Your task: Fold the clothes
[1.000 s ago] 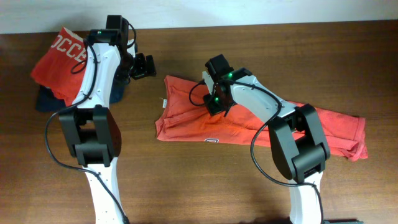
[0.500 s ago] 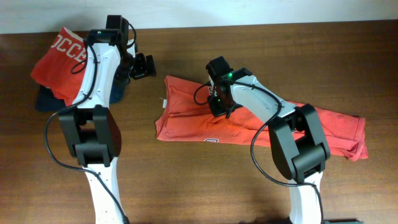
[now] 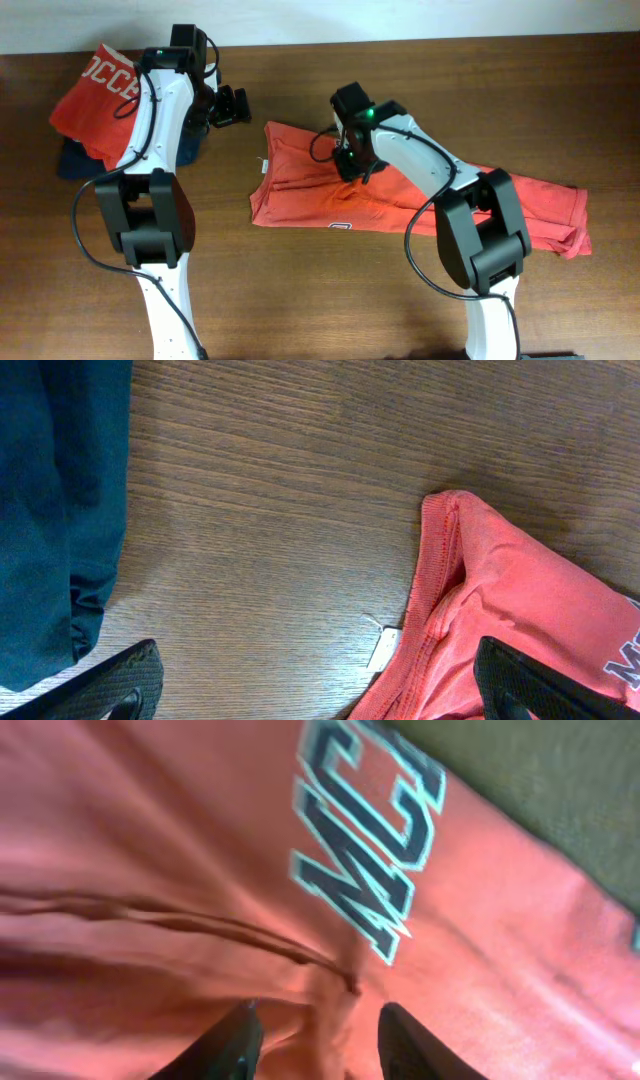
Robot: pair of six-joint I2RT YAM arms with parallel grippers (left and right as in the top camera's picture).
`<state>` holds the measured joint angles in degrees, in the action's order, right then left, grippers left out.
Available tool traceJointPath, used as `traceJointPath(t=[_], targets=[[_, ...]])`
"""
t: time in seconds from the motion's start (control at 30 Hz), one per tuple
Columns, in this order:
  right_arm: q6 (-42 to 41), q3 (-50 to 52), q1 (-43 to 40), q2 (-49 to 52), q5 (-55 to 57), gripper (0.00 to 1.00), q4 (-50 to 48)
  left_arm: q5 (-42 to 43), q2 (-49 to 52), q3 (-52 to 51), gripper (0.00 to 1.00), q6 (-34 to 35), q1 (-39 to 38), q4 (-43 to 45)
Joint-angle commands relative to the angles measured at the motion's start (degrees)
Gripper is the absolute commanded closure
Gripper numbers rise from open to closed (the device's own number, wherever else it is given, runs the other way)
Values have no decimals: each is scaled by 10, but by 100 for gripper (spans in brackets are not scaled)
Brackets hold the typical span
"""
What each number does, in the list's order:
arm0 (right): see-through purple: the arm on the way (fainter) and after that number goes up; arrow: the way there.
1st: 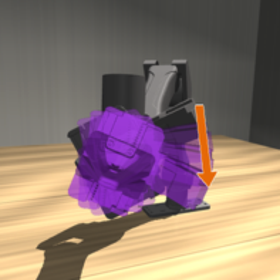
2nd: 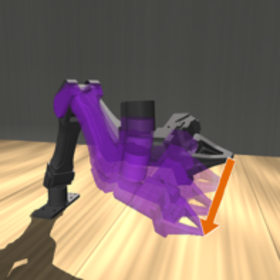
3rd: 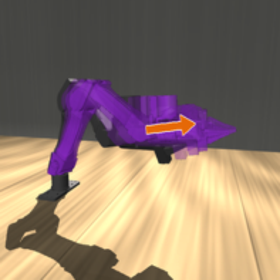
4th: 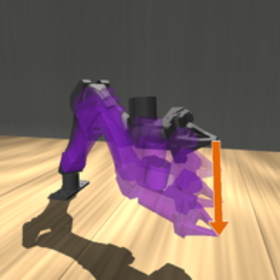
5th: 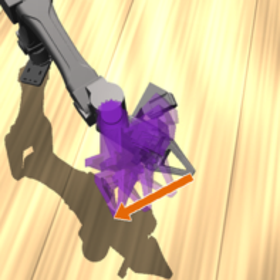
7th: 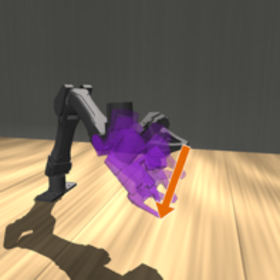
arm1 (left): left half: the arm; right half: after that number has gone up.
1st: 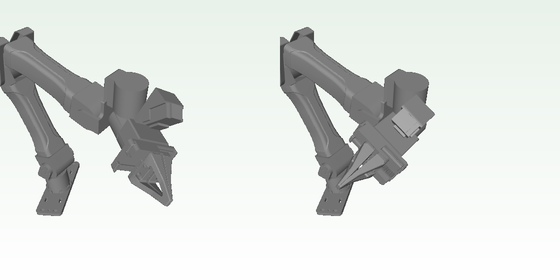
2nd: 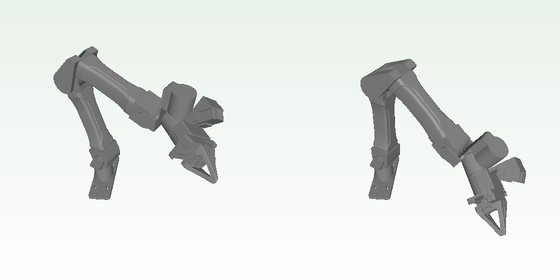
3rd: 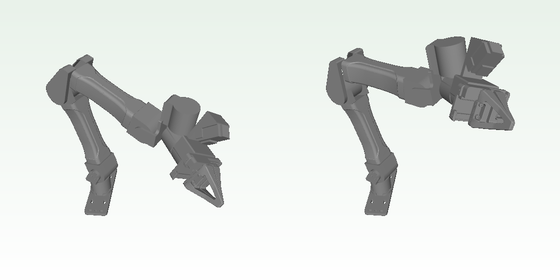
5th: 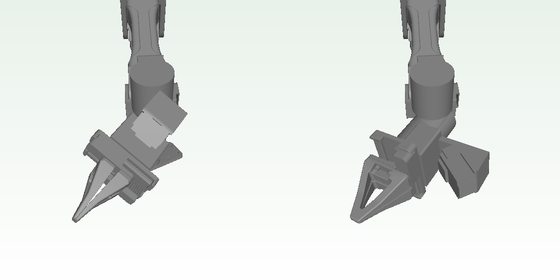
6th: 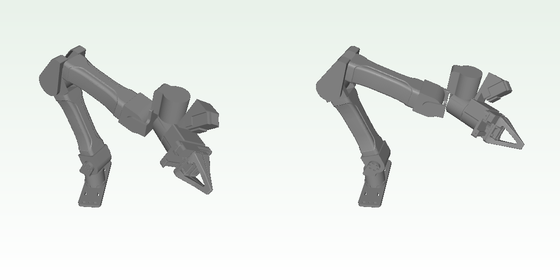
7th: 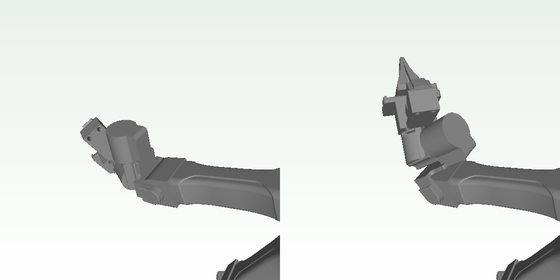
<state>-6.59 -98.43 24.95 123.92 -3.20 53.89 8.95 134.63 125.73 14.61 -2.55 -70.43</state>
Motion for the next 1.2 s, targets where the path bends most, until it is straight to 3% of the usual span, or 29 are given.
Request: traceJointPath(t=[0.0, 0.33, 0.43, 0.7, 0.87, 0.9, 1.0, 1.07, 1.1, 1.17], targets=[[21, -46, 0, -34, -16, 55, 25, -4, 12, -1, 1, -1, 0, 2], [-11, -63, -39, -36, 4, 75, 178, -5, 12, -1, 1, -1, 0, 2], [-24, -55, -59, -36, 5, 95, 202, -4, 12, -1, 1, -1, -1, 2], [-44, 11, -85, -36, -16, 96, 181, 0, 12, -1, 1, -1, 1, 38], [-47, 62, -86, -36, -26, 96, 157, 116, 12, -1, 2, -5, -9, 14], [-47, 75, -86, -36, -26, 96, 148, 143, 12, -1, 7, -14, -12, 9], [-49, 109, -88, -36, -26, 96, 119, 151, 12, -1, 11, -21, -32, -13], [-49, 129, -89, -36, -31, 96, 99, 151, 12, -1, 22, -39, -52, -24], [-49, 137, -90, -36, -39, 96, 92, 150, 12, -1, 30, -40, -61, -29], [-49, 146, -91, -36, -49, 96, 86, 146, 12, -1, 63, -40, -79, -35]])
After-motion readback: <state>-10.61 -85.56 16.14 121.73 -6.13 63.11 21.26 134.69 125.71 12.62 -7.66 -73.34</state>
